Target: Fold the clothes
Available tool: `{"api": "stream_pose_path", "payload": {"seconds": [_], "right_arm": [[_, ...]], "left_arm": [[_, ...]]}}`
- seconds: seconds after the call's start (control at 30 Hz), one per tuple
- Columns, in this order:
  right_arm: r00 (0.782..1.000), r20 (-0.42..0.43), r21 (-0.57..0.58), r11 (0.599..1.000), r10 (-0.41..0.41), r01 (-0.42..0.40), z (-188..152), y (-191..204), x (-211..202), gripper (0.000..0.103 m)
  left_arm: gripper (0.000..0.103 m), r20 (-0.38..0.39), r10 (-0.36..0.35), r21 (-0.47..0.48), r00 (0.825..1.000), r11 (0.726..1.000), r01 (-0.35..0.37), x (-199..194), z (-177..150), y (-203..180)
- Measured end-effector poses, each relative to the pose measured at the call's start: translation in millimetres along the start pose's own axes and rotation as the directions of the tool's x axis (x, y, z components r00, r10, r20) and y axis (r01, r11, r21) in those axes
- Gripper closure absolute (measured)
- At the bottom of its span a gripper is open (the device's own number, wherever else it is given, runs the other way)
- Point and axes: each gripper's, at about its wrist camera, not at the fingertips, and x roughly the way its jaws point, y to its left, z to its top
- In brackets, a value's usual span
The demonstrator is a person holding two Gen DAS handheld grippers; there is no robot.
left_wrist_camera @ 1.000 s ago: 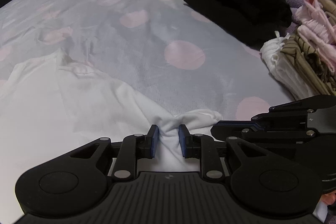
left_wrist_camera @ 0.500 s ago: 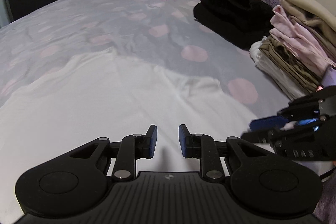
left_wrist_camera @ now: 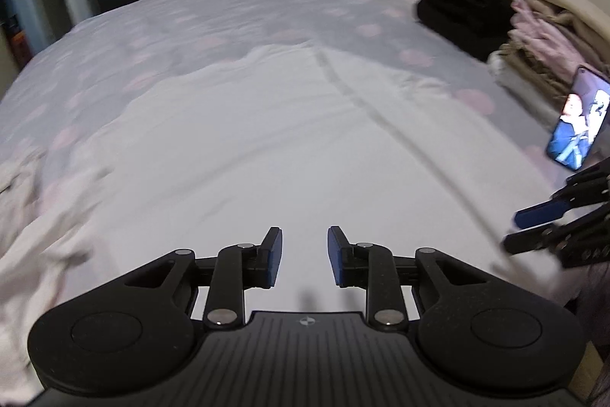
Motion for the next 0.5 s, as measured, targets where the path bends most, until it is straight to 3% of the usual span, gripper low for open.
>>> {"api": "stream_pose_path", "payload": {"seconds": [0.2,0.33,0.4,0.43,0.5], "right_arm": [[0.998,-0.068,-0.087,0.996,0.017,-0.023,17.6,33.1,10.5,0.067],[0.994,-0.104,-0.183,0.982,0.015,-0.034,33.7,62.1,15.6,0.067],[0.994,-0.109,-0.251,0.968,-0.01,-0.017,41.1,74.6,16.8,0.061],[0.994,-0.108,-0.282,0.959,-0.025,-0.007,44.4,79.8,17.2,0.06],[0.994,-0.105,-0.313,0.95,-0.038,0.003,46.3,87.1,20.3,0.059]], "left_arm": [[0.079,-0.021,0.166,-0.071,0.986,0.983,-0.167,-41.1,-12.3,78.0],[0.079,-0.043,0.297,-0.133,0.954,0.945,-0.3,-60.6,-27.0,135.6],[0.078,-0.057,0.353,-0.164,0.934,0.919,-0.357,-68.4,-36.8,162.2],[0.077,-0.059,0.375,-0.17,0.925,0.909,-0.379,-70.7,-43.4,172.1],[0.06,-0.063,0.418,-0.184,0.906,0.887,-0.423,-75.2,-56.6,191.8]]}}
